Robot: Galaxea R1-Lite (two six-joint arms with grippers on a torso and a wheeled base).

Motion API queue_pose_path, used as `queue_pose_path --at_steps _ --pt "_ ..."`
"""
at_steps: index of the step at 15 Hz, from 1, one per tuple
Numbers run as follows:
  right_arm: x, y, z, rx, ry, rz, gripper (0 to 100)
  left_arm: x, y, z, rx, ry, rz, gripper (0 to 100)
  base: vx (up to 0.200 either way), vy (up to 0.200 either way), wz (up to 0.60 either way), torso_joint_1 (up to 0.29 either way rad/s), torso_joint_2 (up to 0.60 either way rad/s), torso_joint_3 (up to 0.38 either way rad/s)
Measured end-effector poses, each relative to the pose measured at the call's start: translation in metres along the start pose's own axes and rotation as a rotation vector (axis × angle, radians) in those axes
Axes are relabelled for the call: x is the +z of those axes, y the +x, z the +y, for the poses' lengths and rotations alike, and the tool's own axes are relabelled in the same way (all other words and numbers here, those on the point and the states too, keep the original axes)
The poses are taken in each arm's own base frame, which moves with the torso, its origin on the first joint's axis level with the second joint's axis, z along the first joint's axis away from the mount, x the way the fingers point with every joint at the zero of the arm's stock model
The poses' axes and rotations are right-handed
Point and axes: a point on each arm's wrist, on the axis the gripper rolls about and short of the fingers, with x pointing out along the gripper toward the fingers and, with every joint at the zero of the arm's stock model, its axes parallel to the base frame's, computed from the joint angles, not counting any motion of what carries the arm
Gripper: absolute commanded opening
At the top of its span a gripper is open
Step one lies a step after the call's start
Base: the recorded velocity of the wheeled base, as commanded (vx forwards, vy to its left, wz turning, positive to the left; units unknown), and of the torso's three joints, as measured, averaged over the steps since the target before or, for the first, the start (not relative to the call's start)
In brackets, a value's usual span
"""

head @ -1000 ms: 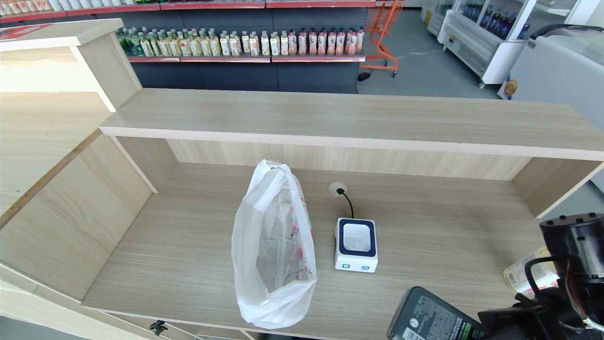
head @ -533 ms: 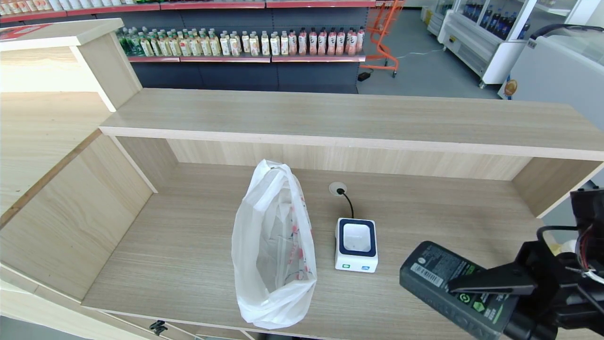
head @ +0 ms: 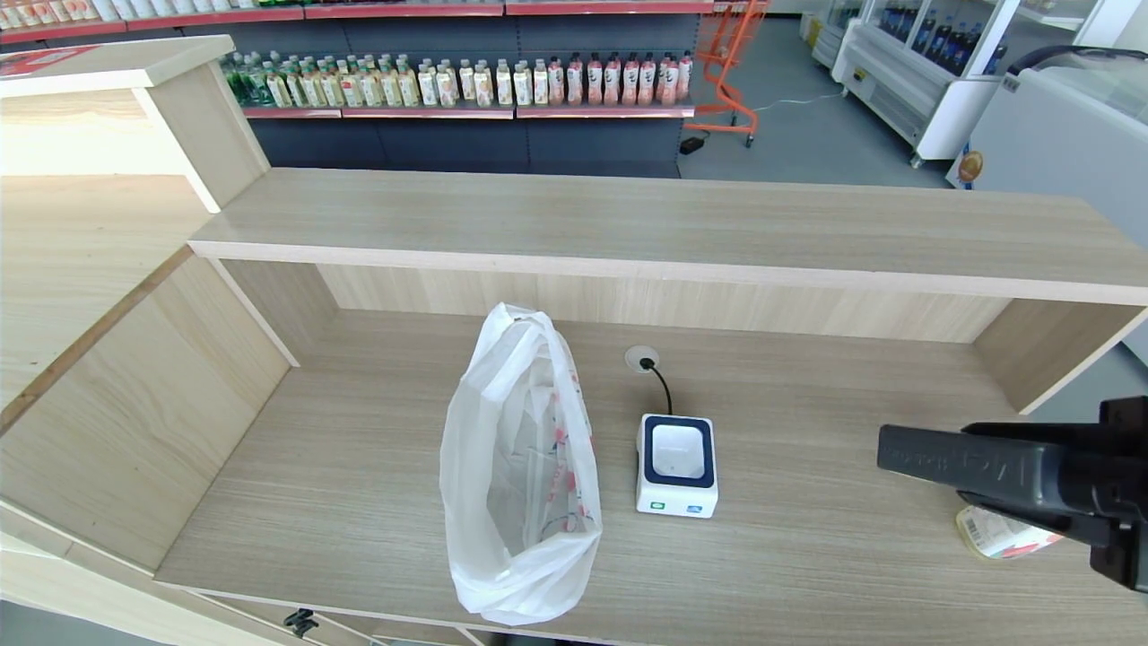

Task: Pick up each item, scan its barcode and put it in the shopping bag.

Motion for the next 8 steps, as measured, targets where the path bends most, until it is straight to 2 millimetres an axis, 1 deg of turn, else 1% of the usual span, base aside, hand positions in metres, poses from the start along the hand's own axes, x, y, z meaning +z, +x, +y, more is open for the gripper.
queue_pose_path --at_steps 3,4,5,6,7,8 --pt "0.01 -0.002 -0.005 -0.082 0.718 0.124 0 0.0 0.0 0.0 -0.001 0.0 0.0 100 0.0 0.0 0.0 0.0 0.0 0.0" --pt "0.015 0.002 -0.006 -0.137 0.974 0.17 0 0.0 0.0 0.0 0.0 0.0 0.0 100 0.0 0.0 0.0 0.0 0.0 0.0" --pt "0.021 0.01 -0.009 -0.196 1.214 0.2 0 0.0 0.0 0.0 0.0 0.0 0.0 100 0.0 0.0 0.0 0.0 0.0 0.0" --pt "0.026 0.021 -0.013 -0.25 1.385 0.209 0 0.0 0.0 0.0 0.0 0.0 0.0 100 0.0 0.0 0.0 0.0 0.0 0.0" --pt "0.029 0.035 -0.016 -0.285 1.519 0.207 0 0.0 0.0 0.0 -0.001 0.0 0.0 100 0.0 0.0 0.0 0.0 0.0 0.0" --pt "0.027 0.049 -0.016 -0.305 1.582 0.226 0 0.0 0.0 0.0 0.0 0.0 0.0 100 0.0 0.0 0.0 0.0 0.0 0.0"
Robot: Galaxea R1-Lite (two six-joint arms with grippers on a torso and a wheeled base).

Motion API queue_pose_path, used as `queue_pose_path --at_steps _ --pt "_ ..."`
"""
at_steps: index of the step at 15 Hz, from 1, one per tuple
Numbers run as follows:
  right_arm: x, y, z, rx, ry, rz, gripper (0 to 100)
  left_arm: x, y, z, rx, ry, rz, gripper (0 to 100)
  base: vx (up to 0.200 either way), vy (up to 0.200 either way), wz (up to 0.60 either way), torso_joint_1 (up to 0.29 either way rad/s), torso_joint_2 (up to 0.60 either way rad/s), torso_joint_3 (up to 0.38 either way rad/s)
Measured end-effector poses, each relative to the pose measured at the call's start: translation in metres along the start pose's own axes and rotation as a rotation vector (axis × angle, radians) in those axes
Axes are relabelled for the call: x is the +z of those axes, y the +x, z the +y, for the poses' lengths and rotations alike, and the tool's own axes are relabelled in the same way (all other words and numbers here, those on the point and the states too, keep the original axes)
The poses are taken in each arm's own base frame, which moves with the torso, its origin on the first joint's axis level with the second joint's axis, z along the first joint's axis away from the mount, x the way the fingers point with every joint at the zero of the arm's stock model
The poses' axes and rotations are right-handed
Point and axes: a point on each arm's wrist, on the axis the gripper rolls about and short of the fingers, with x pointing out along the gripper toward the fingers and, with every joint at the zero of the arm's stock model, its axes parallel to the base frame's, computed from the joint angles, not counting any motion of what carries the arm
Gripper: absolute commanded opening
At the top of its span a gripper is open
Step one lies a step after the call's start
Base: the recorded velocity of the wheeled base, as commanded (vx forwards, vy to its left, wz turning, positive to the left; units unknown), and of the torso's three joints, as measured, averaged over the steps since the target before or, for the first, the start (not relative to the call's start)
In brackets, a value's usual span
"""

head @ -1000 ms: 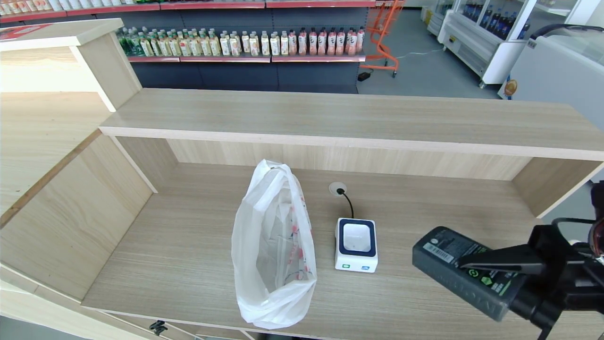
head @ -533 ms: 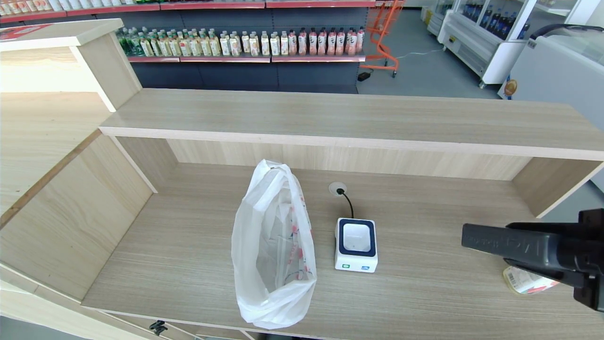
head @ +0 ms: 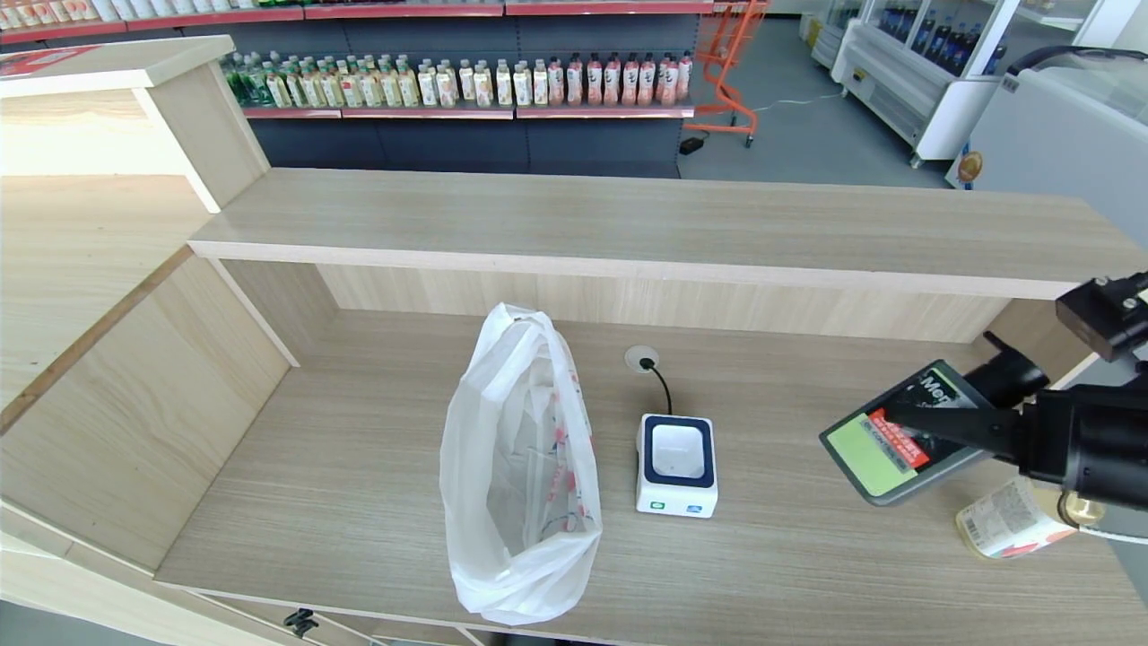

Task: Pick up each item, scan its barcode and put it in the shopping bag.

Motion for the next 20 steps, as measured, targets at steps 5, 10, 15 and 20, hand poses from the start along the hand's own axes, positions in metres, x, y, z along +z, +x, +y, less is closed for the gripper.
queue_pose_path --at_steps 5,10,15,20 --pt "-0.016 0.076 -0.009 -0.106 -0.036 0.1 0 0.0 0.0 0.0 0.0 0.0 0.0 100 0.0 0.0 0.0 0.0 0.0 0.0" --pt "-0.024 0.135 -0.03 -0.117 -0.094 0.16 0 0.0 0.0 0.0 0.0 0.0 0.0 100 0.0 0.0 0.0 0.0 0.0 0.0" --pt "-0.025 0.17 -0.038 -0.09 -0.111 0.145 0 0.0 0.0 0.0 0.0 0.0 0.0 100 0.0 0.0 0.0 0.0 0.0 0.0" --pt "-0.029 0.194 -0.033 -0.046 -0.139 0.14 0 0.0 0.0 0.0 0.0 0.0 0.0 100 0.0 0.0 0.0 0.0 0.0 0.0"
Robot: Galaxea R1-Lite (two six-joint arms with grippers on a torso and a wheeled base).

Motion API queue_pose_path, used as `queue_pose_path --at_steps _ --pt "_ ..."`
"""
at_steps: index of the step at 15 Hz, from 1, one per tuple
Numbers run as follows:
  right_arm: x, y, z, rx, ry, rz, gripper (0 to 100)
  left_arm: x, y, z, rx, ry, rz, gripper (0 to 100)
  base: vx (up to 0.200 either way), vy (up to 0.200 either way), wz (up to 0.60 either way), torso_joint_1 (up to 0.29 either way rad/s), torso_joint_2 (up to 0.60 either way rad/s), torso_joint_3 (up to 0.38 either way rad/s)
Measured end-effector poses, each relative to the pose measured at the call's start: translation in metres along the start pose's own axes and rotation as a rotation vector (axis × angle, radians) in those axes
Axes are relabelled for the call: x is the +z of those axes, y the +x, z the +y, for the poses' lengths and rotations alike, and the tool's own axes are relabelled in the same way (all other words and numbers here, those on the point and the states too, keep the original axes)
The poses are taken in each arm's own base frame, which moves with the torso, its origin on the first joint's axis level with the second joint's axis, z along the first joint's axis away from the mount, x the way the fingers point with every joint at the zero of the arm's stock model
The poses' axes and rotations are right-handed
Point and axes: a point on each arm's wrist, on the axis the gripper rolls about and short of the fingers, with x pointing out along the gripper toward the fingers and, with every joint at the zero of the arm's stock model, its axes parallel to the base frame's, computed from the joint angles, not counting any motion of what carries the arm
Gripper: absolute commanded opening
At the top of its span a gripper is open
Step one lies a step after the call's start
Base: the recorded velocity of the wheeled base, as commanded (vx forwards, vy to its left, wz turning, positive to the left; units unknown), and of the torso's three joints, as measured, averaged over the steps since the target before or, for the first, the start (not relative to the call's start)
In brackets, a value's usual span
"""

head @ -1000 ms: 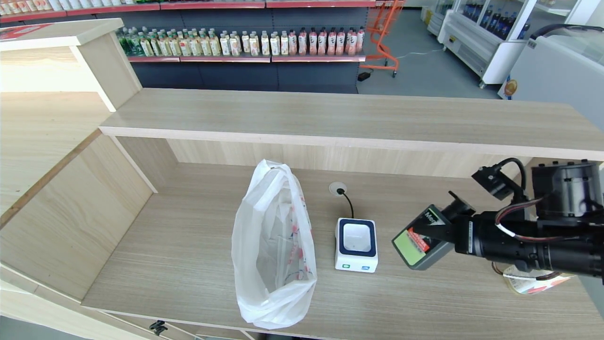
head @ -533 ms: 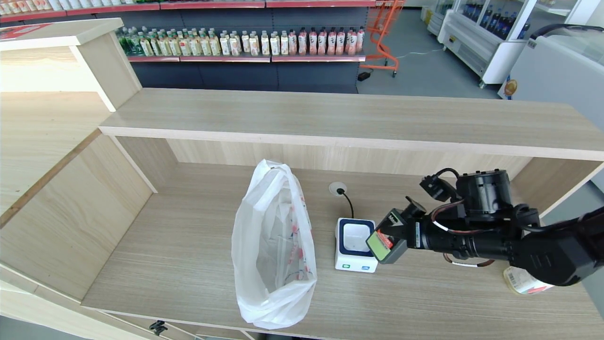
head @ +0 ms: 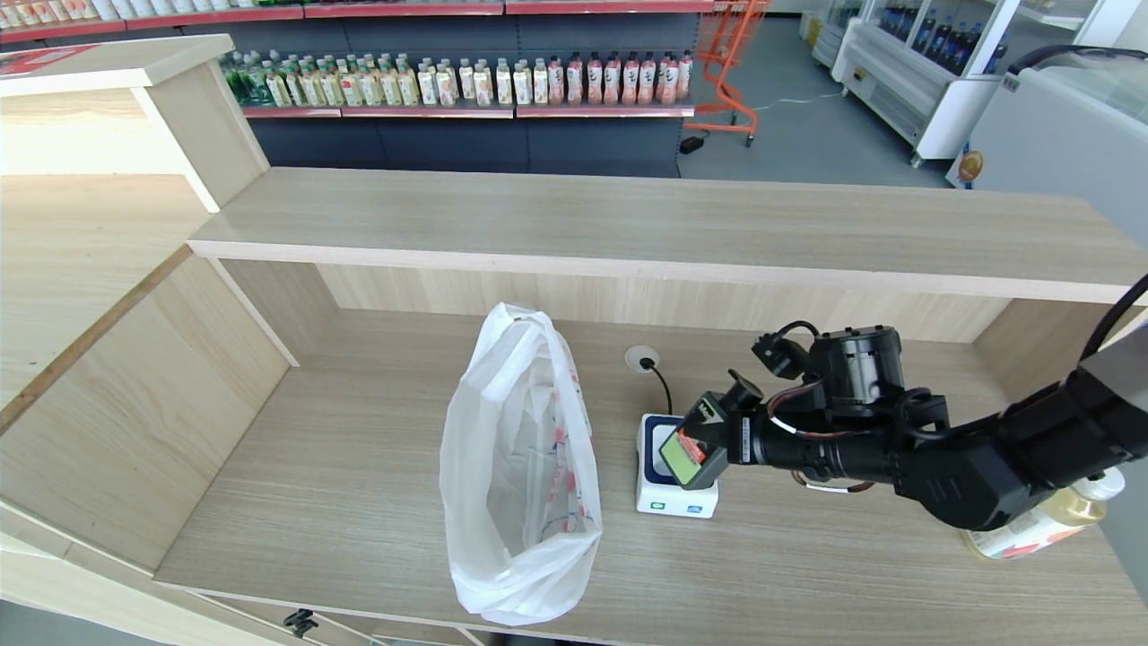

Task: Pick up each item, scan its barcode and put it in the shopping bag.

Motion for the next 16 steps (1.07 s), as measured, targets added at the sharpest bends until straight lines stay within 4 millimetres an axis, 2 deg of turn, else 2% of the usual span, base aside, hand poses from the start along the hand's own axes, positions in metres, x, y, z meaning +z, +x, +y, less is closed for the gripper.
queue_pose_path --at_steps 5,10,13,15,16 --pt "-0.002 0.018 -0.001 -0.02 -0.012 0.0 0 0.0 0.0 0.0 0.0 0.0 0.001 100 0.0 0.0 0.0 0.0 0.0 0.0" --pt "-0.002 0.018 0.0 -0.018 -0.002 0.003 0 0.0 0.0 0.0 0.001 0.0 0.001 100 0.0 0.0 0.0 0.0 0.0 0.0" --pt "0.033 -0.007 0.029 0.06 0.093 -0.124 0 0.0 0.0 0.0 0.001 0.0 0.001 100 0.0 0.0 0.0 0.0 0.0 0.0" --pt "0.058 -0.042 0.054 0.108 0.021 -0.222 0 0.0 0.0 0.0 0.0 0.0 0.0 100 0.0 0.0 0.0 0.0 0.0 0.0" --pt "0.063 -0.061 0.06 0.099 -0.095 -0.26 0 0.0 0.0 0.0 0.0 0.0 0.0 100 0.0 0.0 0.0 0.0 0.0 0.0"
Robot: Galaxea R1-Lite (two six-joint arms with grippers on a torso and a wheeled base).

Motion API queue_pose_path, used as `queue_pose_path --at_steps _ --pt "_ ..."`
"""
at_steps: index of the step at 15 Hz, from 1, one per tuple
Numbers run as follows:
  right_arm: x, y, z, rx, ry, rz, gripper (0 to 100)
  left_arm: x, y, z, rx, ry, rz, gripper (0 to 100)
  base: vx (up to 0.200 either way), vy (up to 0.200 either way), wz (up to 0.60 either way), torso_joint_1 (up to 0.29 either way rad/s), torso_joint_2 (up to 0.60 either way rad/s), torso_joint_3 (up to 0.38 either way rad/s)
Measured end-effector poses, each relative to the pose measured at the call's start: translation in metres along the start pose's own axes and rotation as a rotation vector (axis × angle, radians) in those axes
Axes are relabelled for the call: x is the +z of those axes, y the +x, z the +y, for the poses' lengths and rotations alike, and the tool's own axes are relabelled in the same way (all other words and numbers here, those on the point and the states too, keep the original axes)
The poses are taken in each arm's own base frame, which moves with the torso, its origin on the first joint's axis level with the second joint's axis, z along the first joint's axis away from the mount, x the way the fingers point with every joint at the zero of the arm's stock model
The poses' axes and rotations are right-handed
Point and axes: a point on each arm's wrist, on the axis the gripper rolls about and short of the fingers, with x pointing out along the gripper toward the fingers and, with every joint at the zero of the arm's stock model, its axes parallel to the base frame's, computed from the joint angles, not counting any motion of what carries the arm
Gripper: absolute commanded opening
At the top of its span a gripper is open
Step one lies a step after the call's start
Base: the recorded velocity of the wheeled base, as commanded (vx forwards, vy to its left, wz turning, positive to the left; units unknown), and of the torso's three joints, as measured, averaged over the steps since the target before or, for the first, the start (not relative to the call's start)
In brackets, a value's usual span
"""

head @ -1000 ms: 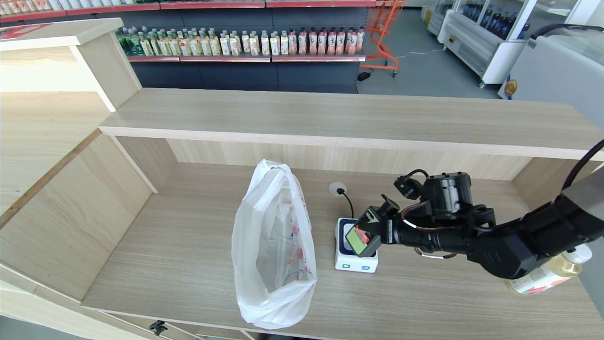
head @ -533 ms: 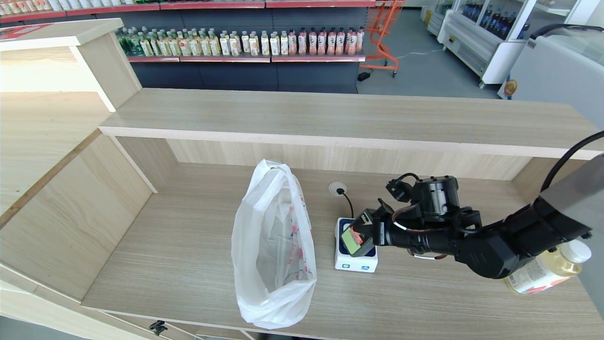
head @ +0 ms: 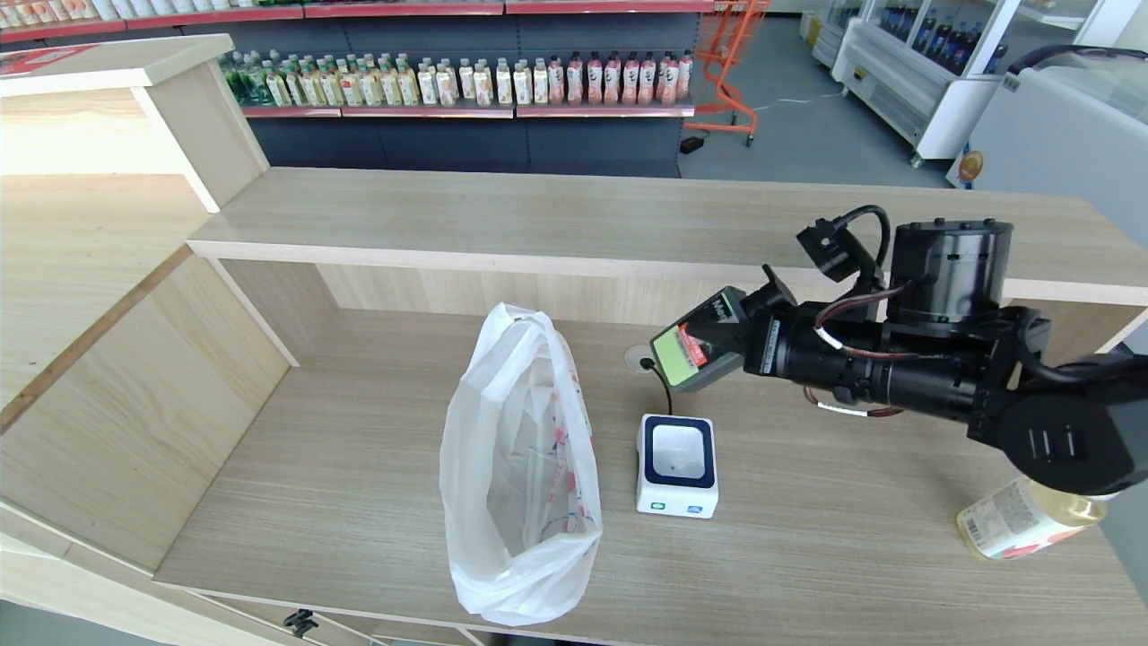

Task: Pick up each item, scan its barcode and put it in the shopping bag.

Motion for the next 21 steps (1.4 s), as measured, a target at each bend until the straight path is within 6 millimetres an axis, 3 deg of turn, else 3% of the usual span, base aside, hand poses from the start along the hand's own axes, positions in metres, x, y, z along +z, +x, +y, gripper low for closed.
queue_pose_path --at_steps 2,5,8,11,14,21 --pt "-0.001 -0.035 0.0 -0.096 -0.228 -0.01 0 0.0 0.0 0.0 0.0 0.0 0.0 100 0.0 0.0 0.0 0.0 0.0 0.0" --pt "-0.028 -0.078 0.004 -0.22 -0.223 0.028 0 0.0 0.0 0.0 0.0 0.0 0.0 100 0.0 0.0 0.0 0.0 0.0 0.0" --pt "-0.031 -0.101 0.012 -0.241 -0.163 -0.014 0 0.0 0.0 0.0 0.0 0.001 0.0 100 0.0 0.0 0.0 0.0 0.0 0.0" --pt "-0.03 -0.111 0.016 -0.242 -0.133 -0.035 0 0.0 0.0 0.0 -0.001 0.001 0.0 100 -0.2 0.0 0.0 0.002 0.0 0.001" --pt "-0.033 -0.115 0.02 -0.235 -0.092 -0.01 0 0.0 0.0 0.0 -0.001 0.001 0.0 100 0.0 0.0 0.0 0.0 0.0 0.0" --pt "-0.038 -0.106 0.03 -0.204 0.029 0.014 0 0.0 0.0 0.0 -0.001 0.003 0.0 100 0.0 0.2 0.0 0.009 0.0 0.002"
